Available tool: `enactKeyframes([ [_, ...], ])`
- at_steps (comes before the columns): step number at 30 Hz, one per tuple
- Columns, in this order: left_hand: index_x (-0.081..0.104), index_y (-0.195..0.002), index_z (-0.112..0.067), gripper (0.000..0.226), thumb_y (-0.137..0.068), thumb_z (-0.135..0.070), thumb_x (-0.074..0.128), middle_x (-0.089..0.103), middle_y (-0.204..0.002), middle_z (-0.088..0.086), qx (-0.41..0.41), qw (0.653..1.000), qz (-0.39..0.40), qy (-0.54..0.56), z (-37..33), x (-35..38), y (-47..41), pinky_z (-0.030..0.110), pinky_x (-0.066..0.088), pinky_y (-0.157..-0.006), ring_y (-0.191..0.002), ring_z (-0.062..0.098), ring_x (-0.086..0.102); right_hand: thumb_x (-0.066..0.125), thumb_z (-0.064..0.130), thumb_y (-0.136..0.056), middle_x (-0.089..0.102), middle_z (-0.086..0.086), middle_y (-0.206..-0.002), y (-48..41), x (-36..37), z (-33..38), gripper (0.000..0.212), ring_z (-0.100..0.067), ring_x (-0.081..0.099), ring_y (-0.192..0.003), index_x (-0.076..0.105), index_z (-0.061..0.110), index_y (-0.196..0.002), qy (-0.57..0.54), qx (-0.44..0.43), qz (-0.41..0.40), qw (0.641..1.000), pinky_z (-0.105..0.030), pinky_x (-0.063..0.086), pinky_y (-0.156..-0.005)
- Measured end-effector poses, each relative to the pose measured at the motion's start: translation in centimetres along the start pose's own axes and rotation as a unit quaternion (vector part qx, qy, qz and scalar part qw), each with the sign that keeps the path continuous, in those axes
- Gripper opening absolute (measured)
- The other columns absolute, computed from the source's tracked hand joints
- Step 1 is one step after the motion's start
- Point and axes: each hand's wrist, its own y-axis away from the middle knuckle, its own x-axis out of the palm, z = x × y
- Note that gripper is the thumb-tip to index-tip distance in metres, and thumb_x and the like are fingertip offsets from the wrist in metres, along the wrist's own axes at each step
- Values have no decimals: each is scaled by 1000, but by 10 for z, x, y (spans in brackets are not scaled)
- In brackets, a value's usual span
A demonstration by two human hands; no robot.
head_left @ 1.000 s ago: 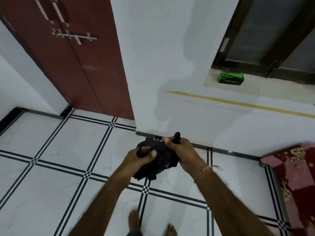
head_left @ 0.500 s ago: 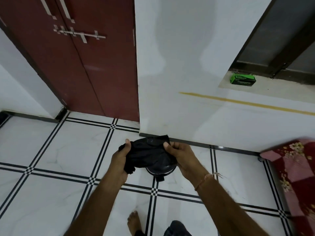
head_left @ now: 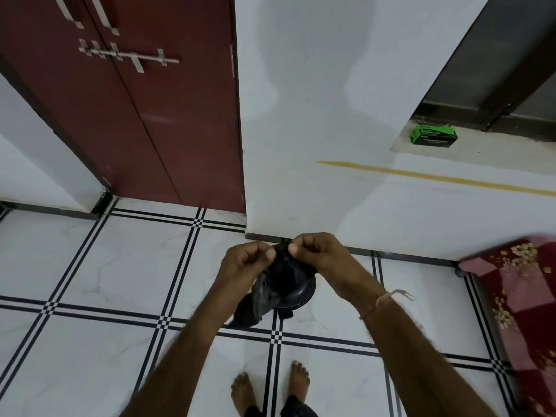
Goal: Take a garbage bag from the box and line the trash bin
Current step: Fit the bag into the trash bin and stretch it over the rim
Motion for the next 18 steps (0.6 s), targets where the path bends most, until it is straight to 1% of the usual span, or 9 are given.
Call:
enactKeyframes([
  [2,73,-95,-8,21,-102,-22,60,73,-82,-5,0,1000,-17,18,0,3,-2,20,52,-72,-81,6,68,67,18,-96,71,-14,-84,1,-3,1,17,-22,65,-76,72,1,-94,-29,-5,-35,999,-27,54,-68],
  [5,72,-95,-9,24,-104,-25,56,75,-86,1,-24,995,-81,60,1,11,-5,21,54,-67,-81,9,71,68,26,-96,73,-16,-102,5,1,-8,29,-24,68,-92,72,2,-111,-85,21,-34,996,-32,54,-77],
  [6,71,-95,-8,26,-105,-26,55,76,-87,4,-34,991,-105,72,0,15,-6,21,54,-67,-81,10,71,67,29,-96,73,-12,-102,8,4,-11,29,-22,68,-94,73,4,-110,-101,38,-28,994,-32,54,-78],
  [9,71,-94,-8,33,-105,-34,54,76,-94,12,-51,982,-166,81,7,17,-15,32,56,-74,-86,19,69,71,26,-92,68,-6,-84,13,12,-20,19,-21,65,-83,67,10,-83,-156,62,-47,985,-29,56,-73],
  [11,73,-98,-7,37,-105,-38,54,77,-99,16,-75,977,-181,91,11,18,-19,38,56,-79,-89,24,70,71,23,-92,63,-9,-83,13,15,-24,19,-22,63,-82,64,9,-82,-168,45,-77,982,-30,57,-74],
  [14,71,-105,-10,27,-104,-33,57,77,-102,12,-125,966,-210,91,18,23,-24,31,58,-73,-98,27,72,70,20,-94,66,-17,-89,13,19,-19,21,-27,66,-86,64,2,-87,-153,-6,-97,983,-37,59,-83],
  [15,68,-108,-13,21,-103,-31,59,76,-106,11,-142,961,-220,90,20,26,-25,31,57,-74,-103,29,72,70,19,-94,68,-18,-89,13,19,-17,21,-27,68,-87,64,0,-86,-152,-21,-101,983,-39,59,-84],
  [16,63,-112,-16,20,-101,-33,63,73,-112,9,-152,957,-224,101,19,30,-24,32,56,-78,-109,29,70,70,17,-94,68,-17,-86,14,19,-15,21,-26,70,-85,63,0,-84,-154,-34,-106,982,-39,59,-82],
  [18,55,-118,-23,38,-93,-47,70,63,-124,4,-124,960,-236,89,18,38,-16,32,54,-86,-114,21,64,71,13,-93,66,-17,-83,14,19,-13,20,-26,68,-81,63,2,-79,-155,-50,-117,980,-36,57,-79],
])
